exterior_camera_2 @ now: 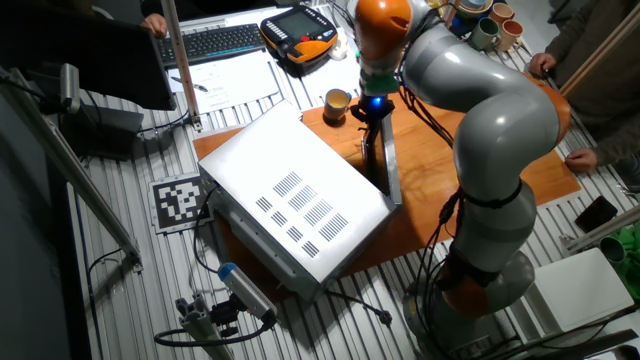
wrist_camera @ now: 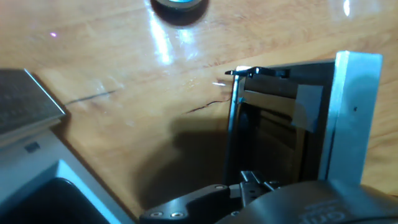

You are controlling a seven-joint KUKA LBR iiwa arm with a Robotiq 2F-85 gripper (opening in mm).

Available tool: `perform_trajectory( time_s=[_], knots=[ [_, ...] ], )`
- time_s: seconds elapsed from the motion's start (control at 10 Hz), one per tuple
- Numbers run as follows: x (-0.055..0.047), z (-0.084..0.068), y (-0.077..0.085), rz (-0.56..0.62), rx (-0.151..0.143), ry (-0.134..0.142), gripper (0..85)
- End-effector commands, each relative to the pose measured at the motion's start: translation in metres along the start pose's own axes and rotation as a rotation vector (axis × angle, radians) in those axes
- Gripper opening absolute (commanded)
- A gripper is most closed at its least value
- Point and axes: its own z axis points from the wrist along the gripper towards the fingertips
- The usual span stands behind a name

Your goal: Put the bowl into the microwave

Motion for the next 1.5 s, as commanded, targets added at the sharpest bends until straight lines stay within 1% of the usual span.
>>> perform_trajectory(
  time_s=[0.0,0.1,0.2,0.3,0.5,0.6,0.7,0.8,0.9,1.0,1.1,1.2,1.3,1.4],
  knots=[
    [0.000,0.001,-0.006,-0.020,0.018,-0.005,0.0],
    [0.002,0.003,-0.020,-0.041,0.028,-0.008,0.0],
    [0.004,0.006,-0.041,-0.060,0.029,-0.007,0.0],
    [0.005,0.008,-0.054,-0.075,0.026,-0.007,0.0],
    [0.011,0.016,-0.075,-0.094,0.024,-0.019,0.0],
    [0.015,0.022,-0.087,-0.122,0.037,-0.034,0.0],
    [0.018,0.023,-0.091,-0.133,0.032,-0.022,0.0],
    [0.019,0.020,-0.089,-0.134,0.021,-0.003,0.0],
    [0.018,0.013,-0.081,-0.120,0.014,0.015,0.0],
    [0.016,0.002,-0.065,-0.083,-0.013,0.030,0.0],
    [0.013,-0.008,-0.049,-0.048,-0.031,0.027,0.0],
    [0.010,-0.013,-0.031,-0.007,-0.060,0.016,0.0],
    [0.008,-0.013,-0.014,0.027,-0.077,-0.003,0.0],
    [0.001,-0.009,-0.002,0.076,-0.118,-0.015,0.0]
  ],
)
